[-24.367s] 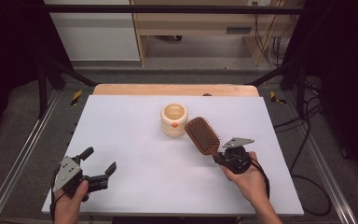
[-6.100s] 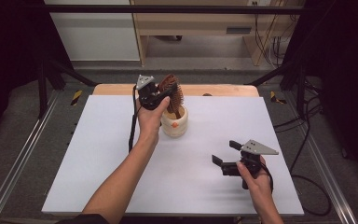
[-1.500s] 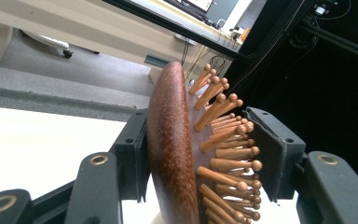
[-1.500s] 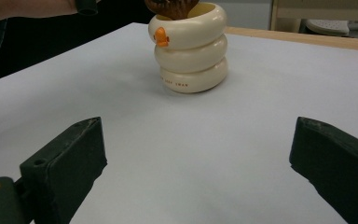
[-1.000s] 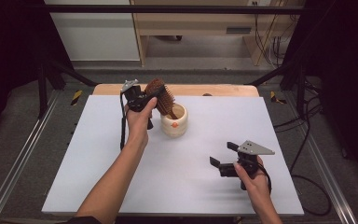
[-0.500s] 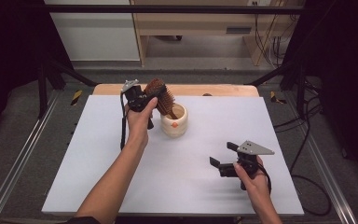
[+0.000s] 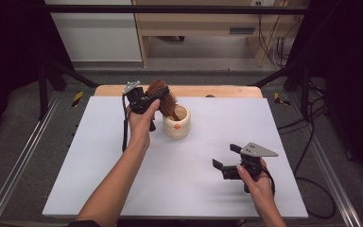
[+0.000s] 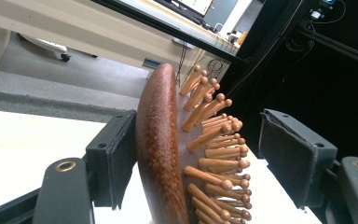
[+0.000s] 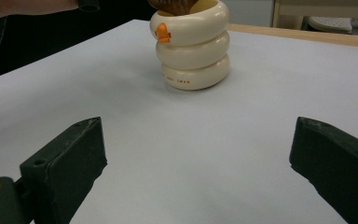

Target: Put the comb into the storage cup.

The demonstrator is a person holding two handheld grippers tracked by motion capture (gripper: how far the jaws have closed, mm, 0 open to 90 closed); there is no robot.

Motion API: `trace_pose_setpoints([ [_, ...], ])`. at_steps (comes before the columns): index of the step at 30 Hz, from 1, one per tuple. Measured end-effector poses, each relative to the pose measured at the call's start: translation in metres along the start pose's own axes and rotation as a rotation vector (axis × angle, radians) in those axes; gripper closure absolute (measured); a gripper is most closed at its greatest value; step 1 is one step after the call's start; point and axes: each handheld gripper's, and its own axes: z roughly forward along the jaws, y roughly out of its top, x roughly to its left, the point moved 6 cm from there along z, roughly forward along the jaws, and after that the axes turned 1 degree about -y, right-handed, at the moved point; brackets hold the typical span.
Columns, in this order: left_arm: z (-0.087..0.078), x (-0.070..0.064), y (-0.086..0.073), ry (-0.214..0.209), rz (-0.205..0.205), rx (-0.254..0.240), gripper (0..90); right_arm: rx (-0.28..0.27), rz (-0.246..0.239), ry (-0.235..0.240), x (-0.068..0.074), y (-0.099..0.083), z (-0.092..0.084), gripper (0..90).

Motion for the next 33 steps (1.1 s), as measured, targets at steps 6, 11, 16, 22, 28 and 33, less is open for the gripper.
trace_pose_setpoints([
  [6,-0.001,0.001,0.0,0.002,-0.007,-0.006,26.6,0.0,0.0,0.001,0.0,0.0,0.0,3.8],
  [11,-0.003,0.001,-0.003,0.003,0.003,-0.003,26.0,0.0,0.0,0.001,0.0,0.0,0.0,3.8],
  [16,-0.006,0.001,-0.007,0.005,0.014,0.001,25.8,0.0,-0.001,0.003,0.001,0.0,0.001,3.8],
  [22,-0.009,0.002,-0.008,0.007,0.016,-0.001,25.6,0.002,0.0,0.005,0.002,0.0,0.001,3.8],
  [28,-0.012,0.001,-0.009,0.009,0.03,0.003,25.3,0.002,0.0,0.005,0.002,0.0,0.001,3.7],
  [33,-0.015,0.001,-0.01,0.009,0.042,0.002,24.8,0.005,-0.006,0.009,0.002,0.0,0.002,3.7],
])
